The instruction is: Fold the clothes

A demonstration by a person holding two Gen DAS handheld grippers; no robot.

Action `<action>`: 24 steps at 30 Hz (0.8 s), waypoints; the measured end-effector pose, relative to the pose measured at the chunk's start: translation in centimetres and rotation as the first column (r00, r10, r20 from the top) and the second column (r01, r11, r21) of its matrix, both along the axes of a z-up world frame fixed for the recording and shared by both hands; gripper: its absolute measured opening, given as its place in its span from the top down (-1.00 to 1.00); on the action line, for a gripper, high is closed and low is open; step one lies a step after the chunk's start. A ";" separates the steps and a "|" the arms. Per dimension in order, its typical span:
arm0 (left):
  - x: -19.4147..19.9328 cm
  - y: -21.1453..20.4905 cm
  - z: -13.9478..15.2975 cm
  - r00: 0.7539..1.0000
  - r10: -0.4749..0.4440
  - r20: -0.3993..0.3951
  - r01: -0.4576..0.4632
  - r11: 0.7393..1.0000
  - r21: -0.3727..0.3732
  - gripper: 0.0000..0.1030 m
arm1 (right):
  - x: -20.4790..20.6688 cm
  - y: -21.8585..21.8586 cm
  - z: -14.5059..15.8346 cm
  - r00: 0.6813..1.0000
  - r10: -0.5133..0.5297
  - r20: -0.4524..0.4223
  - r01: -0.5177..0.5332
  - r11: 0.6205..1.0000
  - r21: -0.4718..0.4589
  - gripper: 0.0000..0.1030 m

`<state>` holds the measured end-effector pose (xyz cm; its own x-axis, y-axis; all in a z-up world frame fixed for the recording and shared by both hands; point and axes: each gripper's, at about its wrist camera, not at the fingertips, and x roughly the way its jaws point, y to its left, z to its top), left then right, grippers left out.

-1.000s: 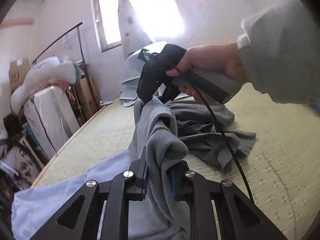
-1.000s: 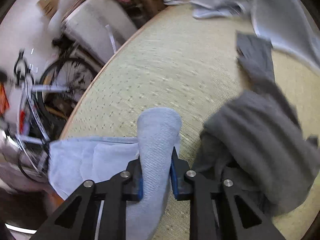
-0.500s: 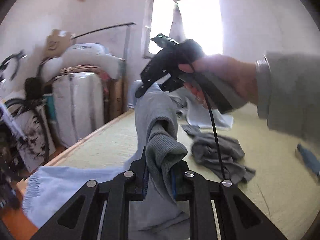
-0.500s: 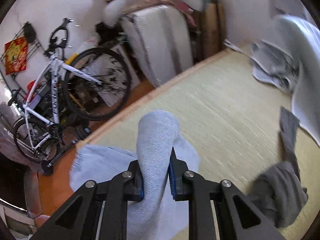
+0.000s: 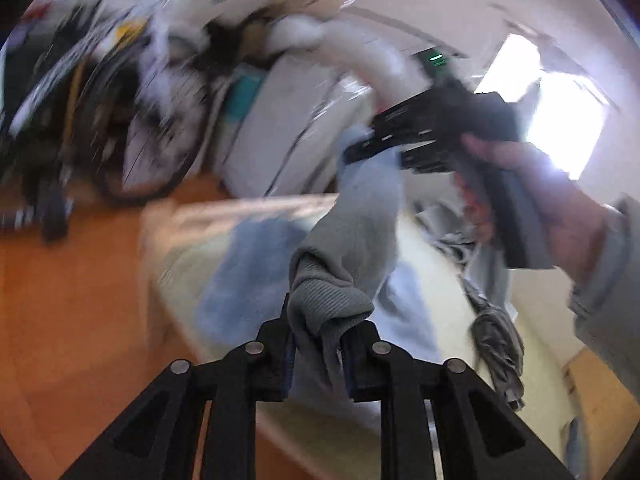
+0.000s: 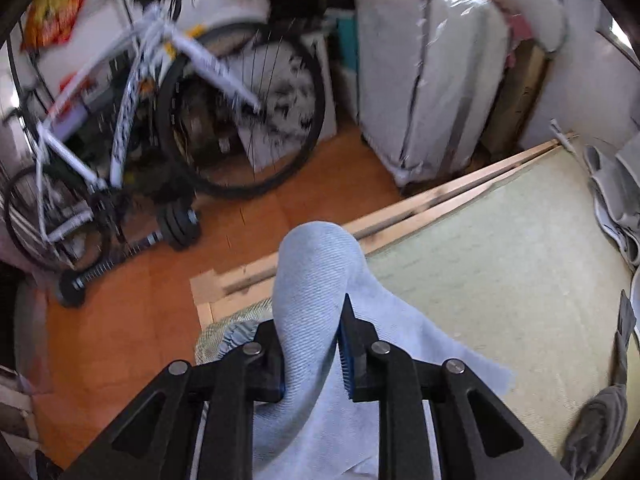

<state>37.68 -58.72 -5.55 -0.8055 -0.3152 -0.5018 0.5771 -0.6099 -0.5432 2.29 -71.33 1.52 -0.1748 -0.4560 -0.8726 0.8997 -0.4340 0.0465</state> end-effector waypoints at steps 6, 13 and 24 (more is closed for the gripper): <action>2.8 -2.1 -5.0 0.997 0.056 -0.047 -0.048 0.987 0.152 -0.46 | 2.4 0.9 -1.8 0.999 0.037 -0.005 -0.037 0.999 -0.035 0.12; 5.2 -3.0 -5.9 0.983 0.131 -0.129 -0.098 0.966 0.238 -0.66 | 3.2 7.7 -0.1 0.996 0.057 0.066 -0.042 0.979 -0.201 -0.37; 5.6 -3.9 -4.7 0.985 0.125 -0.117 -0.089 0.958 0.274 -0.66 | 4.8 6.0 -12.4 0.964 0.124 0.233 -0.144 0.987 0.072 -0.38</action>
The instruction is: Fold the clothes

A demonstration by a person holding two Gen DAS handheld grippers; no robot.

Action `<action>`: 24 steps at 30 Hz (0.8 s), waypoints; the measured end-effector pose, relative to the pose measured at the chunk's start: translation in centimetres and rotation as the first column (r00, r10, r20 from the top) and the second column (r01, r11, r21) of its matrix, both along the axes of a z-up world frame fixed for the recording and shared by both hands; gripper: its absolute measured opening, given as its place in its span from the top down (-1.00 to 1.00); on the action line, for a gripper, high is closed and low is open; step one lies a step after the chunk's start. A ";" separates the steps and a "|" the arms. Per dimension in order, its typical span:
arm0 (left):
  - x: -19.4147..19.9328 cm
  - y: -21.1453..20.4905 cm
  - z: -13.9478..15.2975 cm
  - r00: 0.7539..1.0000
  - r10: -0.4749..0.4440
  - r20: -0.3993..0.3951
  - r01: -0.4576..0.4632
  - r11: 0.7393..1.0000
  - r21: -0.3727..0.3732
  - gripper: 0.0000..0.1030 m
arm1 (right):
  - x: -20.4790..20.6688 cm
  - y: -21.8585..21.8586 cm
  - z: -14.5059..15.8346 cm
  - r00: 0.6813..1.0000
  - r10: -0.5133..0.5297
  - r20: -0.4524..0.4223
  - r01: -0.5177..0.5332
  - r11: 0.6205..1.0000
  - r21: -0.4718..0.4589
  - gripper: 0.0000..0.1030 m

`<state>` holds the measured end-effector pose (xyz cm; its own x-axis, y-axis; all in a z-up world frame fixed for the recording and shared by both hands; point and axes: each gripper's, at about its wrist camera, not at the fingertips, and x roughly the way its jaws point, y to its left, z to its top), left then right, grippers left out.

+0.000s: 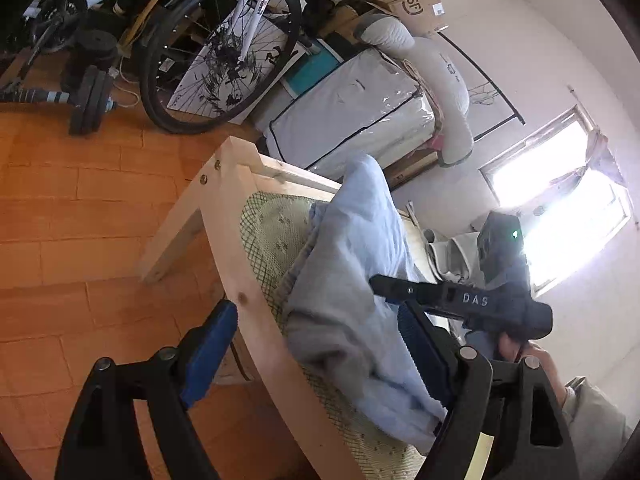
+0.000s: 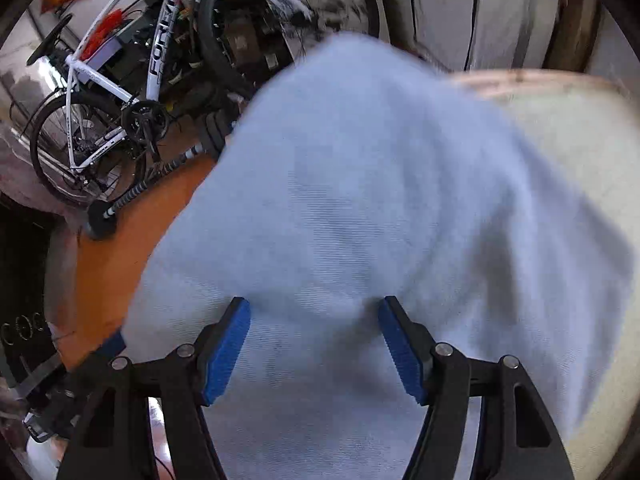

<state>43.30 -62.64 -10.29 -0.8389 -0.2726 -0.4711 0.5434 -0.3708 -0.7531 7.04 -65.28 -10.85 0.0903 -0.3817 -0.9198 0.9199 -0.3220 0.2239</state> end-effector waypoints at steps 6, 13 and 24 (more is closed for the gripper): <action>-0.3 -0.1 1.3 0.998 0.000 0.062 0.005 0.997 -0.076 -0.66 | -1.6 3.6 2.8 0.998 -0.056 0.012 0.057 0.996 -0.071 -0.38; -3.0 0.8 4.3 0.987 -0.062 0.148 0.092 0.974 -0.209 -0.66 | -7.2 13.6 6.3 0.973 -0.228 0.042 0.231 0.954 -0.193 -0.42; -9.5 1.9 8.6 0.951 -0.169 0.259 0.254 0.903 -0.345 -0.66 | -13.6 23.0 2.2 0.895 -0.397 0.205 0.434 0.882 -0.184 -0.44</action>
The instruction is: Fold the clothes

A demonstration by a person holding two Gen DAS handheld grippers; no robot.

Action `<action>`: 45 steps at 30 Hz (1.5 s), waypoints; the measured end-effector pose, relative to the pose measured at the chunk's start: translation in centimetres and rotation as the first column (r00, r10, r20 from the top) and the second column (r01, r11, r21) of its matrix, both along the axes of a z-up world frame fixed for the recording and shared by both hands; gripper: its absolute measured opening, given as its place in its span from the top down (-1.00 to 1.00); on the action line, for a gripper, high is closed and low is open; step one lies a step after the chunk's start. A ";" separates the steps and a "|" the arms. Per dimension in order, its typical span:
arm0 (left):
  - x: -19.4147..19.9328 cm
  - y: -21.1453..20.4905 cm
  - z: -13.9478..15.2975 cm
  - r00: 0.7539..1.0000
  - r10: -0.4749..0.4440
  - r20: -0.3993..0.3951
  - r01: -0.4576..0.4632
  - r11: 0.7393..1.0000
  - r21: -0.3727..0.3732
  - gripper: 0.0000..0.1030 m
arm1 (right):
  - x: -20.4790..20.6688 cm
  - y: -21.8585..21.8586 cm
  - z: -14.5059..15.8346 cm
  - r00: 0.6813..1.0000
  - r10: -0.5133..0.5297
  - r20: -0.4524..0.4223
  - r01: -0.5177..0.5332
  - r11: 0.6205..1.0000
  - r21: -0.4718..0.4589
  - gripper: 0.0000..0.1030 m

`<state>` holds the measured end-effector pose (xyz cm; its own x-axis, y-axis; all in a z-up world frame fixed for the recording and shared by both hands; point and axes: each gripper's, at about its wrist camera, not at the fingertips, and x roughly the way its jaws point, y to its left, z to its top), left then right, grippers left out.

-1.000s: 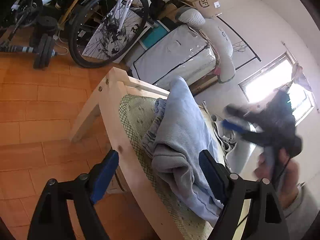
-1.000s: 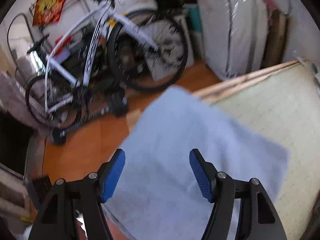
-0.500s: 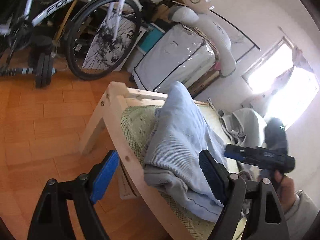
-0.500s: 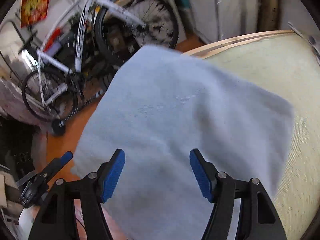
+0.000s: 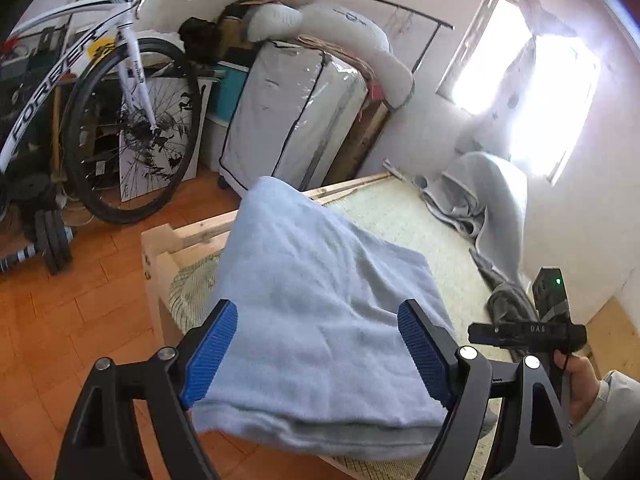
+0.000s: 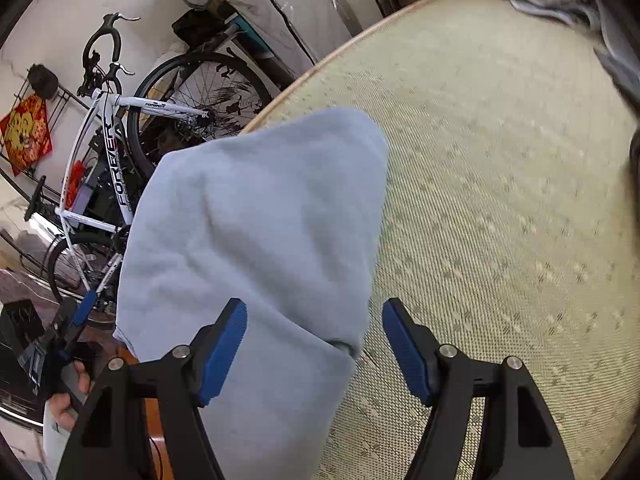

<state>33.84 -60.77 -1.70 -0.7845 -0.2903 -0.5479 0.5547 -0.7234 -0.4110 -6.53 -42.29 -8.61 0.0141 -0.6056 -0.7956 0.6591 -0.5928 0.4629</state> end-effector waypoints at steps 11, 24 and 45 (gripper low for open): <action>-5.5 -0.4 -1.4 0.989 -0.102 0.104 0.100 0.995 0.020 -0.66 | 0.5 0.3 -4.6 0.995 0.019 0.094 -0.016 0.999 -0.030 -0.44; -5.8 -1.8 -5.3 0.979 -0.073 0.191 0.059 0.995 0.079 -0.64 | 2.7 -1.6 -4.2 0.994 0.040 0.102 -0.040 0.999 -0.001 -0.44; -6.7 -0.9 -7.6 0.952 -0.064 0.298 0.055 0.998 0.040 -0.63 | 5.0 -2.1 -3.9 0.997 0.061 0.039 -0.060 0.998 -0.012 0.37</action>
